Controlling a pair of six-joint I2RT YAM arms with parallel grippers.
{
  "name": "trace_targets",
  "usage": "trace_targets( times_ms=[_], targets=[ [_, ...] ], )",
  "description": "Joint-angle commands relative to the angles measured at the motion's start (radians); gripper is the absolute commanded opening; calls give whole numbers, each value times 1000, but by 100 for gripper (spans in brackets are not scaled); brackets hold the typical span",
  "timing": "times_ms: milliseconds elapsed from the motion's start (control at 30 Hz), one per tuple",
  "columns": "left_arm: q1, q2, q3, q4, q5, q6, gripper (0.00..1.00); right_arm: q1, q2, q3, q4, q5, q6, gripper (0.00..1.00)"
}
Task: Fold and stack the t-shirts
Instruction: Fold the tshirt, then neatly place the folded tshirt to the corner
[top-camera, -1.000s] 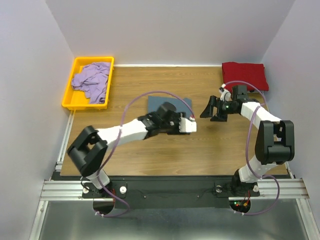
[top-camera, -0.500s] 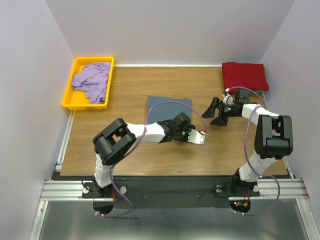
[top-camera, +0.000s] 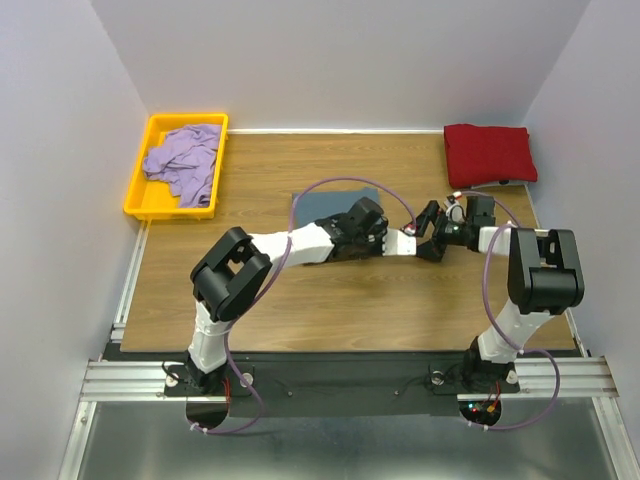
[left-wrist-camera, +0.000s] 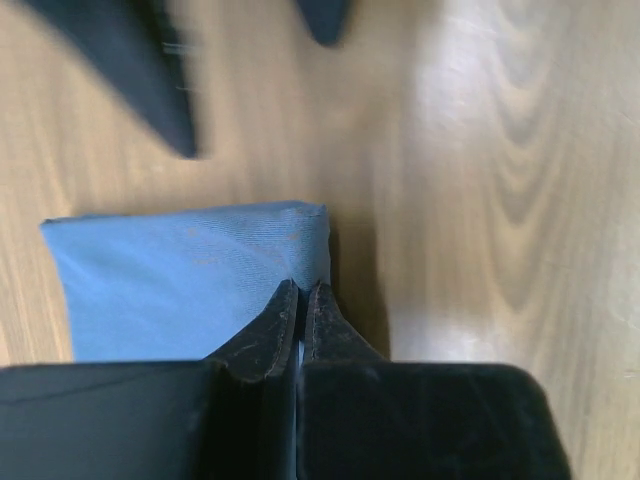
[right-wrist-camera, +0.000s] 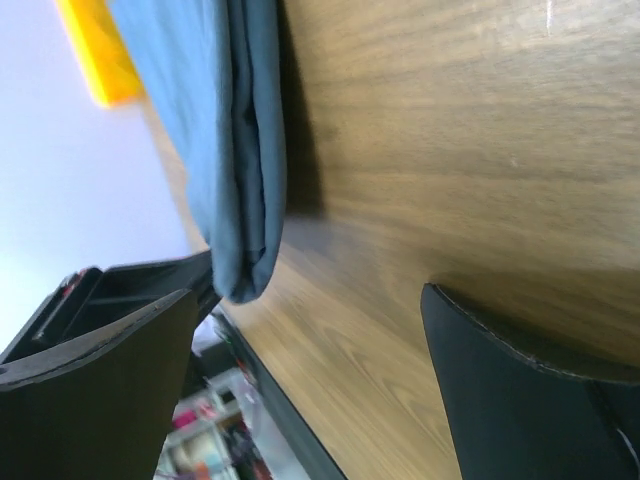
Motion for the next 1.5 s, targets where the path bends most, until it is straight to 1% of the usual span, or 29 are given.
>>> trace_targets(
  times_ms=[0, 33, 200, 267, 333, 500, 567, 600, 633, 667, 767, 900, 1000, 1033, 1067, 1167, 1233, 1267, 1300, 1367, 1400, 1433, 1467],
  targets=[
    [19, -20, 87, -53, 82, -75, 0, 24, 4, -79, 298, 33, 245, 100],
    [19, -19, 96, -63, 88, -81, 0, 28, 4, -90, 389, 40, 279, 100],
    [22, -9, 155, -82, 93, -97, 0, 73, 45, -96, 481, 101, 379, 100],
    [23, -9, 166, -85, 94, -92, 0, 73, 74, -116, 570, 130, 448, 100],
    [23, -6, 169, -86, 93, -94, 0, 106, 99, -128, 673, 151, 494, 100],
    [26, 1, 182, -88, 102, -108, 0, 146, 175, -101, 742, 231, 547, 100],
    [29, 9, 192, -88, 109, -124, 0, 165, 220, -90, 765, 259, 576, 94],
    [29, 17, 201, -88, 112, -131, 0, 171, 232, -76, 777, 274, 591, 89],
    [33, 21, 205, -85, 120, -138, 0, 180, 243, -65, 779, 282, 591, 86],
    [34, 24, 209, -79, 120, -155, 0, 194, 264, -56, 778, 291, 590, 84],
    [42, 47, 230, -77, 126, -187, 0, 209, 278, -41, 778, 339, 602, 83],
    [46, 69, 262, -77, 132, -201, 0, 212, 297, -22, 778, 391, 603, 80],
    [48, 78, 271, -77, 128, -203, 0, 211, 307, -15, 776, 399, 600, 74],
    [49, 83, 273, -76, 128, -206, 0, 212, 317, -15, 776, 400, 599, 69],
    [51, 84, 274, -71, 128, -209, 0, 212, 320, -12, 778, 400, 599, 68],
    [56, 96, 279, -62, 129, -216, 0, 214, 333, -5, 776, 397, 585, 61],
    [57, 103, 287, -54, 138, -224, 0, 212, 338, 5, 773, 397, 564, 49],
    [57, 104, 291, -57, 145, -227, 0, 212, 338, 14, 771, 396, 542, 39],
    [57, 104, 302, -57, 149, -230, 4, 211, 335, 37, 740, 405, 487, 20],
    [57, 98, 307, -56, 154, -252, 19, 211, 327, 73, 675, 412, 429, 5],
    [59, 81, 304, -57, 155, -256, 28, 211, 323, 126, 632, 418, 359, 1],
    [63, 64, 296, -57, 158, -261, 44, 209, 317, 149, 538, 422, 319, 0],
    [69, 48, 287, -53, 160, -270, 52, 211, 309, 172, 499, 428, 282, 1]
  ],
)
